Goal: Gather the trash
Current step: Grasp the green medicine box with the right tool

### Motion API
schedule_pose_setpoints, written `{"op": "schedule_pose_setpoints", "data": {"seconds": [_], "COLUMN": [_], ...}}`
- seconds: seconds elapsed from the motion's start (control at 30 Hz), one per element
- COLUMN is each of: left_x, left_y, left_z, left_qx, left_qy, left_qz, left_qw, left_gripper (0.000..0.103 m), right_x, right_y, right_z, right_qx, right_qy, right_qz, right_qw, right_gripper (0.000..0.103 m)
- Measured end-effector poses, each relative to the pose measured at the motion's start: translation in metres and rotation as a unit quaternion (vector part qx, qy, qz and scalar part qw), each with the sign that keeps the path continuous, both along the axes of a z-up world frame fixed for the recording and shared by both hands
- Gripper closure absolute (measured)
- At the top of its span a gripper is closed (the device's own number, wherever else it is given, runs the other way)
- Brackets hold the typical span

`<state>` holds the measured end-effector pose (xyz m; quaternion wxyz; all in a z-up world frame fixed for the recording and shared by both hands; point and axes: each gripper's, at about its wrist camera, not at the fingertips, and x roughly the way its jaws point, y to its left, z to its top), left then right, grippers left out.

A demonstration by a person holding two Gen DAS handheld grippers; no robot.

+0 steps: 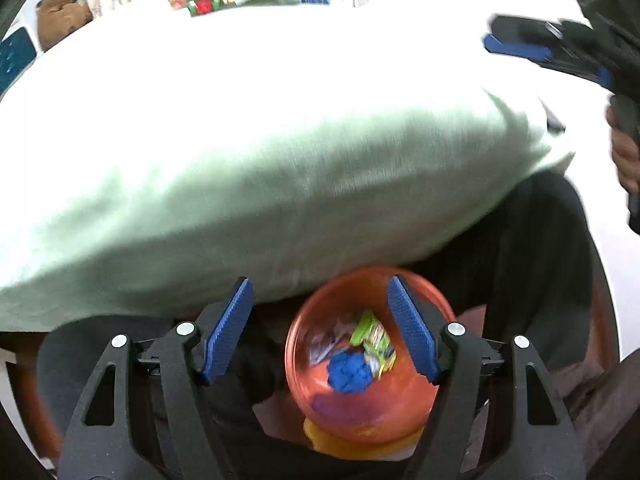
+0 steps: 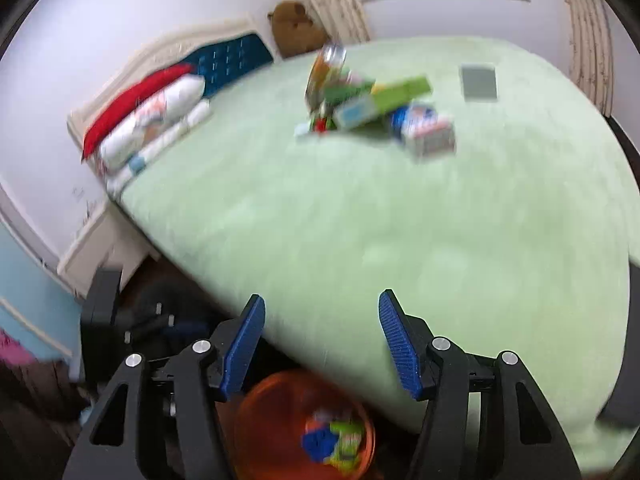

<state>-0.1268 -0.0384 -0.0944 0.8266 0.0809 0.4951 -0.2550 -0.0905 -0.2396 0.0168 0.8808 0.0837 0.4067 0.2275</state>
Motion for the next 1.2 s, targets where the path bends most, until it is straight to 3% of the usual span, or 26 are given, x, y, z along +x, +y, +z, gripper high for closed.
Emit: {"op": "schedule_pose_setpoints", "data": {"seconds": [0.27, 0.43, 0.57, 0.83, 0.9, 0.97, 1.13, 1.2], "left_x": [0.026, 0.041, 0.051, 0.057, 0.06, 0.062, 0.065, 0.065], "left_y": [0.006, 0.0, -0.006, -0.013, -0.013, -0.013, -0.011, -0.012], "left_z": [0.029, 0.031, 0.027, 0.025, 0.025, 0.025, 0.025, 0.024], "left_qx": [-0.021, -0.019, -0.02, -0.01, -0.013, -0.02, -0.03, -0.029], "left_qy": [-0.049, -0.078, -0.077, -0.093, -0.092, -0.09, -0.088, -0.09], "left_qz": [0.04, 0.047, 0.046, 0.031, 0.03, 0.03, 0.029, 0.028], "left_qw": [0.9978, 0.9957, 0.9958, 0.9952, 0.9953, 0.9953, 0.9952, 0.9952], "left_gripper": [0.034, 0.034, 0.029, 0.029, 0.029, 0.027, 0.026, 0.026], "right_x": [0.128, 0.222, 0.284, 0.336, 0.344, 0.351, 0.363, 0.364], "right_y": [-0.005, -0.017, -0.028, -0.022, -0.014, -0.009, 0.003, 0.007], "right_z": [0.024, 0.01, -0.018, -0.047, -0.052, -0.054, -0.058, -0.058], "right_qx": [0.04, 0.084, 0.118, 0.162, 0.163, 0.155, 0.153, 0.157], "right_qy": [0.004, 0.06, 0.122, 0.172, 0.18, 0.182, 0.188, 0.187], "right_qz": [-0.045, -0.085, -0.122, -0.123, -0.118, -0.115, -0.105, -0.1], "right_qw": [0.998, 0.991, 0.978, 0.964, 0.963, 0.964, 0.964, 0.964], "right_gripper": [0.041, 0.037, 0.037, 0.037, 0.042, 0.055, 0.056, 0.062]}}
